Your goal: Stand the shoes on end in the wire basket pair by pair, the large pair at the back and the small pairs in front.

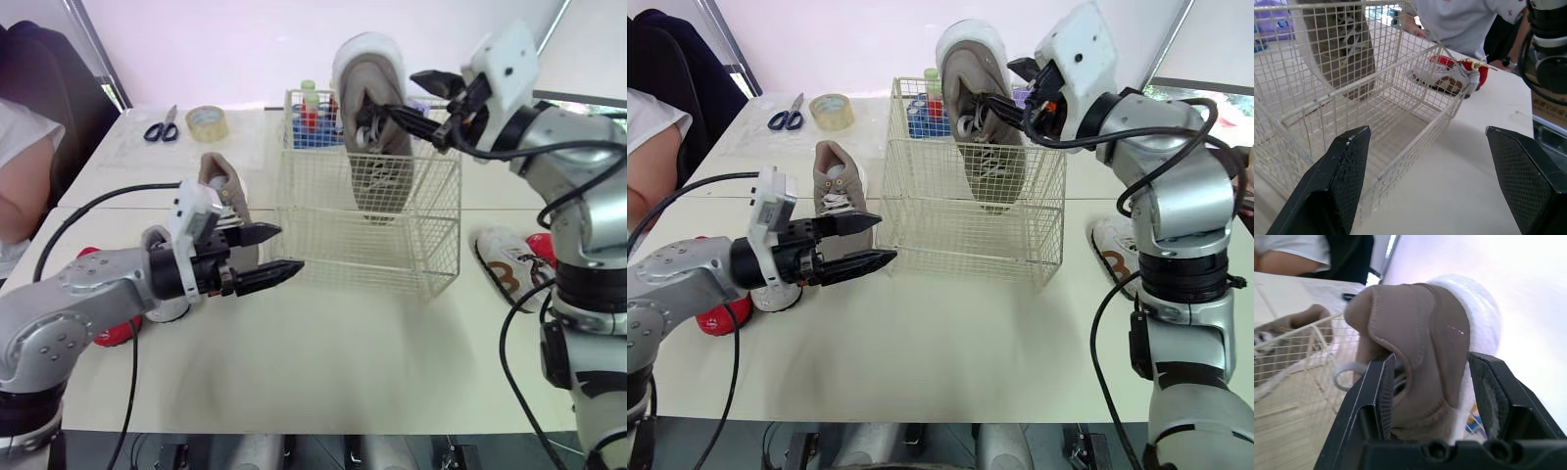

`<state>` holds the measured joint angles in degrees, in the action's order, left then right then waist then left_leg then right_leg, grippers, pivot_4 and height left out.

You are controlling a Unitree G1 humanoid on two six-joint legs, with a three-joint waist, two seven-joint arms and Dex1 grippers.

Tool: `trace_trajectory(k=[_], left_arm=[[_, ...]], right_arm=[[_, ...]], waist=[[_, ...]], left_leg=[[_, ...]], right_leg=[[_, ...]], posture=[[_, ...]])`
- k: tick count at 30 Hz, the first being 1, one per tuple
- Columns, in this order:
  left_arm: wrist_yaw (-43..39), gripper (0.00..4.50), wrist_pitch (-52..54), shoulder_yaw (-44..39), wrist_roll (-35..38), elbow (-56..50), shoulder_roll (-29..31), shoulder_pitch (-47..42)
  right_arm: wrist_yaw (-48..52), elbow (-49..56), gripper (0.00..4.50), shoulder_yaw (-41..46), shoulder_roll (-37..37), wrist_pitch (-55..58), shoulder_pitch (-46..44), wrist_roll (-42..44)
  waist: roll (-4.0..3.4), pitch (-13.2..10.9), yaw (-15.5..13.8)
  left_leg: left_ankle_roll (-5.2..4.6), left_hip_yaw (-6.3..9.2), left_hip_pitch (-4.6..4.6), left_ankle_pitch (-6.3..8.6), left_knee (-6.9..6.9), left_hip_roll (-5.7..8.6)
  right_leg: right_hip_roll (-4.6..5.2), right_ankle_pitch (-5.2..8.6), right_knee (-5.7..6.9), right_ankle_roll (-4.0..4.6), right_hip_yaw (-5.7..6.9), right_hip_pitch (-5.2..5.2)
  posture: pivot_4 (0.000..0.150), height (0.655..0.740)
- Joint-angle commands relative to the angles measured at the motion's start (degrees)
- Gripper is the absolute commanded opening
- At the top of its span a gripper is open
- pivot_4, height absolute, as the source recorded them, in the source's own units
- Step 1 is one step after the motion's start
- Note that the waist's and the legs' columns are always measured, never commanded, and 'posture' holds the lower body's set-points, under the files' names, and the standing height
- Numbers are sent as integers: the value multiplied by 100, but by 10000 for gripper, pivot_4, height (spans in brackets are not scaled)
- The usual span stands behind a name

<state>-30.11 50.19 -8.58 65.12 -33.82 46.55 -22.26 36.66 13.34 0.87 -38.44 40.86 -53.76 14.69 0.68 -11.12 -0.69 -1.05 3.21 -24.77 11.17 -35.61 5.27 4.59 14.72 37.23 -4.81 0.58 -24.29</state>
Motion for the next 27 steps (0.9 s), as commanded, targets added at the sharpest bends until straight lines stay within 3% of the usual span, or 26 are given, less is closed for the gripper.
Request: trace_trajectory(k=[1, 10, 15, 16, 27], left_arm=[[-80, 38753, -216, 144, -422, 126, -100, -202], [-347, 38753, -252, 310, -770, 230, -363, -244], [-425, 38753, -224, 334, -880, 247, -480, -248], [-438, 38753, -219, 334, -895, 254, -500, -252], [-626, 38753, -240, 499, -1158, 464, -680, -369]], right_arm=[[-425, 341, 24550, -20, 272, 95, 23, -102], [-1749, 124, 24550, -225, 1067, 21, 176, -851], [-2218, 104, 1722, -244, 1242, -324, 289, -1230], [-2309, 124, 330, -225, 1286, -316, 310, -1272], [-3603, 837, 330, 237, 2148, 22, 514, -1639]], waist=[[0, 0, 17], [0, 0, 30], [0, 0, 12], [0, 0, 13], [0, 0, -1]], left_leg=[[2, 0, 1, -2, 0, -2], [7, 0, 4, -6, -1, -5], [10, 0, 4, -8, -3, -4], [10, 0, 4, -8, -4, -4], [15, 1, 4, -12, -5, -5]], right_leg=[[-3, -2, 0, 4, 0, 0], [-9, -6, 7, 4, -1, -2], [-9, -7, 9, 3, -1, -2], [-10, -8, 9, 3, -1, -2], [-12, -9, 20, 2, -1, -6]], posture=[[1500, 7400], [1500, 7400], [1500, 7400], [1500, 7400], [1500, 7400]])
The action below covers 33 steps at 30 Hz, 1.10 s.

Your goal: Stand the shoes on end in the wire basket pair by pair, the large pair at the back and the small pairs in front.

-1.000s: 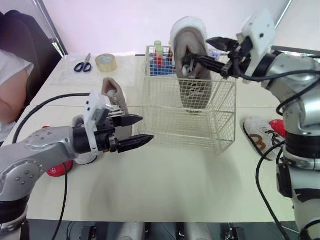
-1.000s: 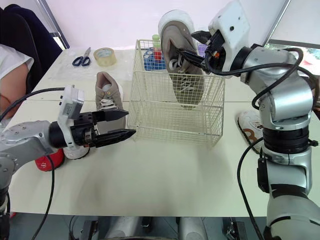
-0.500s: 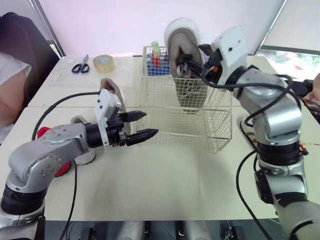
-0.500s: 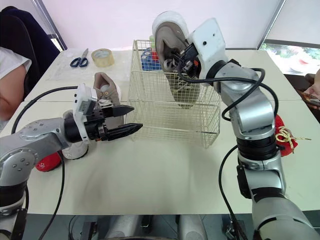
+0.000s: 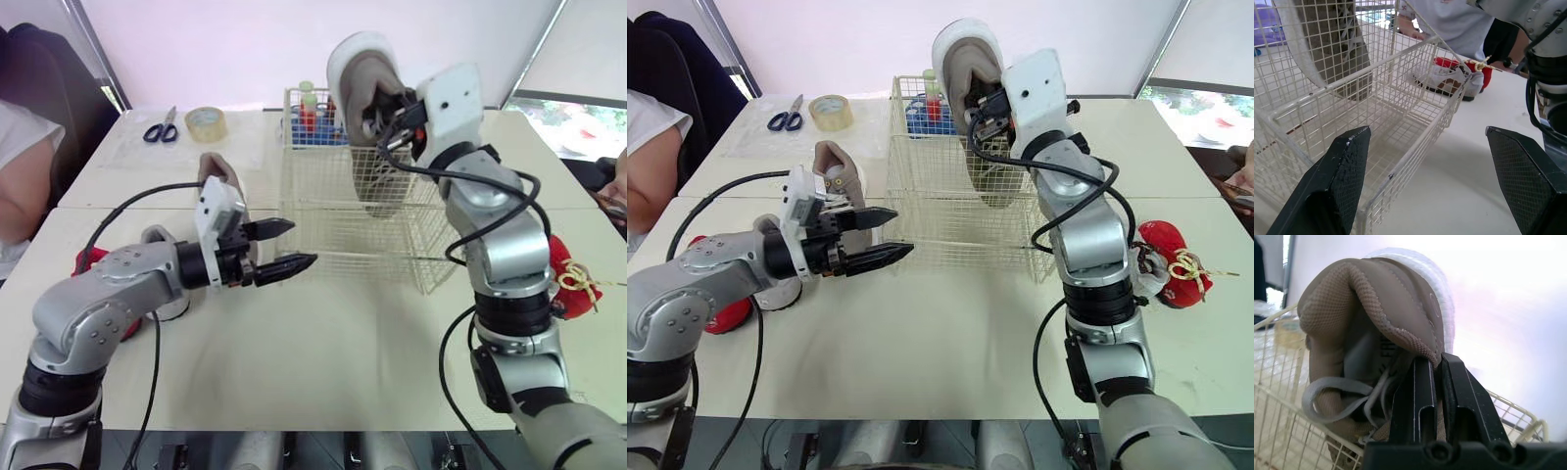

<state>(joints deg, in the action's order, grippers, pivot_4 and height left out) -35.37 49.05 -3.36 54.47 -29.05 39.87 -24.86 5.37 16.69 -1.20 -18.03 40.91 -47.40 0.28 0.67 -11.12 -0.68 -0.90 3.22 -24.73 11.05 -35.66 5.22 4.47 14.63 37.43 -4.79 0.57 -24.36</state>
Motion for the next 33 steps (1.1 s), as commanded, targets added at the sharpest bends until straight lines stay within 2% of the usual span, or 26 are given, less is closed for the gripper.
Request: trace_trajectory(k=[1, 8, 12, 18, 22, 27, 33], left_arm=[[-132, 38753, -133, 9, -134, 13, -29, -119], [-310, 38753, -146, 131, -334, 130, -145, -172], [-347, 38753, -252, 261, -573, 276, -296, -358], [-486, 38753, -225, 277, -567, 280, -440, -899], [-1084, 38753, -611, 883, -1283, 468, -235, -1225], [-2324, 38753, -1509, 1715, -2367, 993, 315, -1652], [-3112, 38753, -2658, 2279, -3392, 2542, -72, -2310]], right_arm=[[-625, 582, 330, 512, 214, 84, -112, -227], [-1168, 1041, 330, 733, 705, 257, 99, -262], [-1047, 1105, 330, 625, 794, 309, 251, -176], [-820, 1059, 330, 618, 735, 336, 283, -97], [-682, 993, 330, 564, 651, 241, 284, -124], [-559, 899, 330, 536, 545, 137, 254, -163], [-515, 907, 330, 483, 499, 79, 293, -235]], waist=[[-1, 0, -3], [-1, -1, 3], [-1, -1, 17], [-1, -1, 43], [-1, -1, 55], [-2, -1, 135], [-2, -1, 136]], left_leg=[[0, 0, 0, 0, 0, 0], [0, 1, 0, 0, 5, 3], [4, 1, 0, -2, 9, 1], [5, 1, 0, -4, 9, 0], [6, 1, 0, -5, 9, 0], [8, 0, 2, -6, 16, 0], [7, 0, 2, -7, 21, 0]], right_leg=[[0, 0, 0, 0, 0, 0], [0, 0, 0, 0, 0, -3], [-2, -2, 8, -2, 0, -8], [-4, -3, 10, -1, 0, -8], [-5, -3, 11, -1, 0, -8], [-6, -3, 12, -1, 0, -9], [-5, -3, 12, -1, 0, -12]], posture=[[1500, 7400], [1500, 7400], [1500, 7400], [1500, 7400], [1500, 7400], [1500, 7400], [1500, 7400]])
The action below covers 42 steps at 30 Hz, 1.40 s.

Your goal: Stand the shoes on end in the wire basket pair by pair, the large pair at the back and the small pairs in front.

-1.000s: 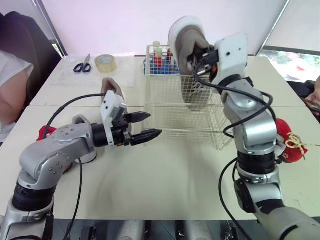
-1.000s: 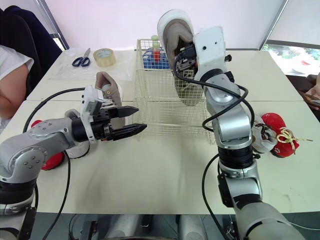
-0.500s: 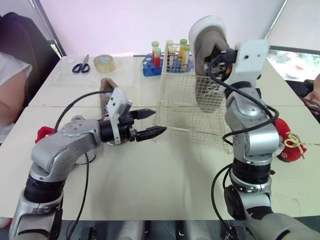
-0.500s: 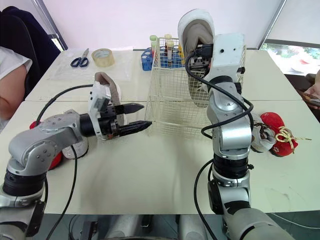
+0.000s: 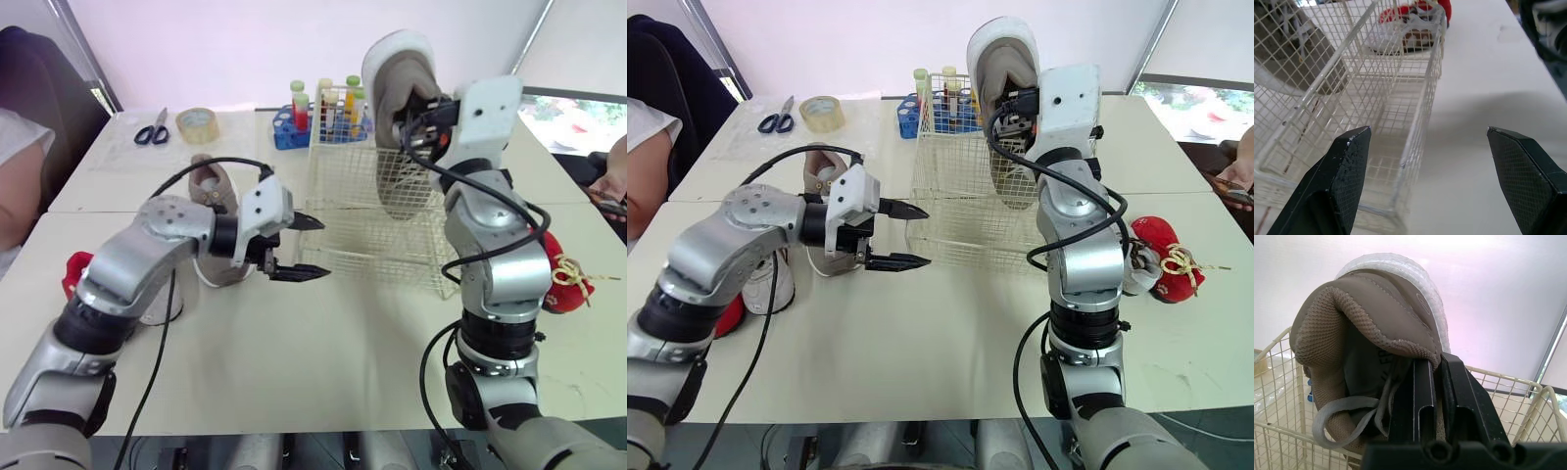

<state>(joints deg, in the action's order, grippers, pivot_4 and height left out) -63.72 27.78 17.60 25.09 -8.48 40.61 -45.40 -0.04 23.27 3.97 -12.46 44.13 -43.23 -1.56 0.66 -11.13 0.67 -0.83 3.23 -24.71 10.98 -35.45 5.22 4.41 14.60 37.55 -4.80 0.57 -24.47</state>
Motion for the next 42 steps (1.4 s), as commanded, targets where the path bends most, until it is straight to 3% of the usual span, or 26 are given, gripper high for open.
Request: trace_trajectory(k=[1, 6, 7, 10, 15, 28, 36, 42], left_arm=[[-411, 38753, -664, 274, -582, 679, -223, -342], [-1044, 38753, -1070, 558, -924, 1225, -534, -665], [-1160, 36140, -1095, 642, -1023, 1309, -583, -738], [-1462, 25683, -1292, 878, -1394, 1527, -587, -839], [-1749, 533, -1240, 1017, -1643, 1558, -571, -789], [-1450, 202, 82, 707, -1430, 600, -666, -214], [-1287, 202, 367, 643, -1429, 389, -777, -106], [-1192, 202, 400, 649, -1465, 418, -871, -101]], right_arm=[[23, 263, 330, -39, -61, -245, -113, -67], [7, 318, 330, -107, -89, -272, -82, -183], [6, 327, 38, -123, -98, -282, -75, -208], [-4, 336, 0, -144, -92, -291, -76, -274], [-80, 357, 0, -126, -76, -311, -78, -368], [-1292, 1087, 0, 355, 554, 1, 293, -682], [-1178, 1486, 0, 242, 473, 121, 570, -676], [-1319, 1726, 0, 177, 163, 232, 599, -1162]], waist=[[0, 0, 1], [0, 0, 17], [0, 0, 17], [0, 0, 31], [0, 0, 53], [0, 2, 15], [-1, 3, -3], [-6, 6, -13]], left_leg=[[0, 0, 0, 0, 0, 0], [-2, 1, 0, 0, 4, -1], [-2, 1, 0, 0, 4, -1], [-3, 0, 0, -1, 4, -1], [-3, -1, 5, -1, 3, -3], [-2, 0, 17, -1, 0, -2], [-1, 0, 22, -1, -3, -1], [-1, 0, 23, -1, -9, 0]], right_leg=[[0, 0, 0, 0, 0, 0], [0, -1, 1, -2, 0, -2], [-1, -1, 3, -2, 1, -2], [-1, -2, 3, -3, 0, -2], [-2, -2, 9, -5, -1, -2], [-1, -1, 34, -5, -4, 1], [-1, 0, 35, -4, -4, 6], [0, 0, 36, -4, -4, 10]], posture=[[1500, 7400], [1500, 7400], [1500, 7400], [1500, 7400], [1500, 7400], [1500, 7400], [1500, 7400], [1500, 7400]])
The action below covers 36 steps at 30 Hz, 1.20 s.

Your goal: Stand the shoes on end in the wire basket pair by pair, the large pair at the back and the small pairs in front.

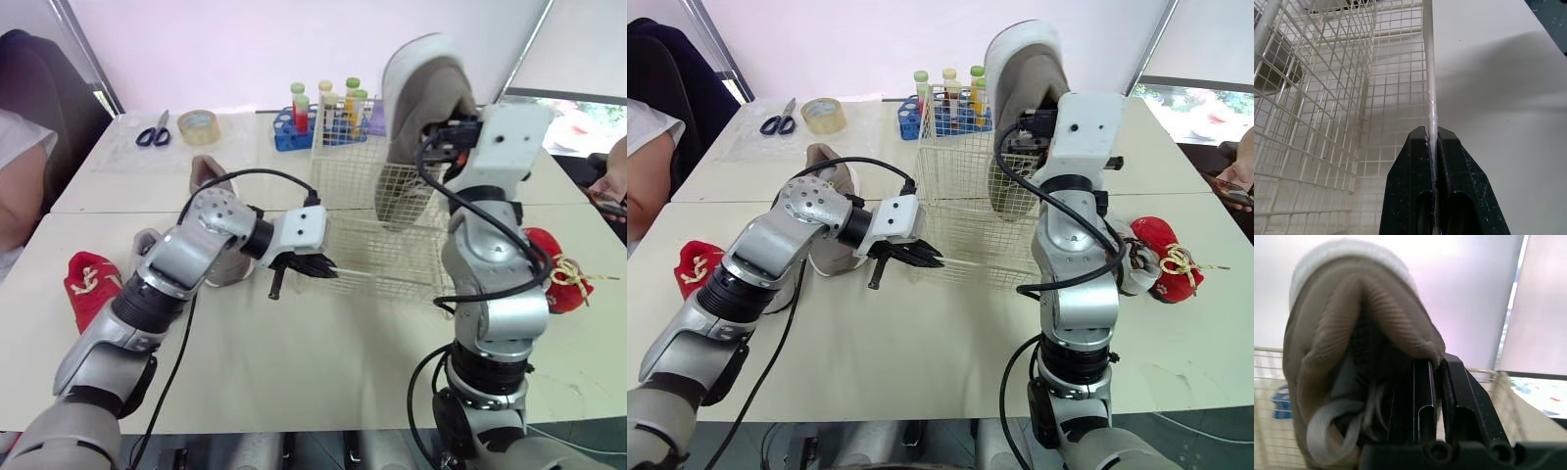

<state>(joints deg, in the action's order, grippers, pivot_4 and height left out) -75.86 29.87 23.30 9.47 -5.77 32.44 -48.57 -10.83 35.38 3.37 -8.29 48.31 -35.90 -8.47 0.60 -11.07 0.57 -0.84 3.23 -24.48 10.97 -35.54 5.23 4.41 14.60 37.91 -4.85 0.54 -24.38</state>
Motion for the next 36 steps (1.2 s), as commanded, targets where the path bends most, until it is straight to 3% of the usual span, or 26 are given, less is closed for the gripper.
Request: trace_trajectory(k=[1, 12, 15, 18, 21, 26, 30, 33, 36], left_arm=[[26, 202, 173, 92, 85, 149, -62, 231], [5, 202, 68, 72, 87, 48, -89, 324], [25, 0, 89, 44, 108, -32, -71, 369], [51, 0, 128, 15, 136, -129, -57, 418], [75, 0, 148, -9, 144, -182, -71, 451], [122, 0, 25, -127, 208, -78, -205, 458], [167, 0, -54, -341, 306, -98, -269, 510], [402, 9502, 464, -721, 645, -330, -366, 485], [585, 24943, 798, -916, 939, -533, -407, 451]], right_arm=[[-246, 528, 0, 190, -372, -181, -176, -614], [69, 354, 0, 187, -137, 367, 9, -589], [124, 373, 9366, 193, -73, 464, 111, -593], [213, 529, 24962, 110, -81, 530, 244, -606], [426, 986, 37410, -85, -230, 532, 622, -655], [1452, 2000, 37410, -124, -1089, -127, 1951, -405], [2217, 2209, 37410, 509, -1076, -554, 2194, 528], [3032, 2299, 38595, 611, -1120, -245, 2142, 1516], [3385, 2259, 38595, 686, -1230, 45, 1987, 2105]], waist=[[-1, 1, -4], [-27, 22, 19], [-28, 25, 18], [-29, 26, 34], [-31, 28, 29], [-31, 28, 15], [-31, 28, 34], [-27, 26, 26], [-17, 19, 19]], left_leg=[[0, 0, 0, 0, -1, 0], [-1, 0, 11, 0, -7, -3], [-1, 0, 11, 0, -7, -3], [-1, 0, 11, 0, -7, -3], [-1, 1, 12, 0, -6, -4], [-5, 1, 9, 3, -5, -2], [-8, 0, 11, 5, -16, -4], [-8, 7, 17, 6, -27, -10], [-10, 15, 8, 7, -44, -11]], right_leg=[[0, 0, 0, 0, 0, 1], [-1, 2, 6, 0, 0, 11], [-1, 1, 6, 0, 0, 11], [-1, 1, 6, 0, 0, 11], [-2, 2, 6, 0, 0, 11], [0, 8, 1, -9, 1, 12], [0, 13, -5, -16, 1, 22], [-1, 13, -5, -16, 7, 36], [-1, 13, -6, -15, 15, 37]], posture=[[1500, 7400], [1500, 7400], [1500, 7400], [1500, 7400], [1500, 7400], [1500, 7400], [1500, 7400], [1500, 7400], [1500, 7400]])
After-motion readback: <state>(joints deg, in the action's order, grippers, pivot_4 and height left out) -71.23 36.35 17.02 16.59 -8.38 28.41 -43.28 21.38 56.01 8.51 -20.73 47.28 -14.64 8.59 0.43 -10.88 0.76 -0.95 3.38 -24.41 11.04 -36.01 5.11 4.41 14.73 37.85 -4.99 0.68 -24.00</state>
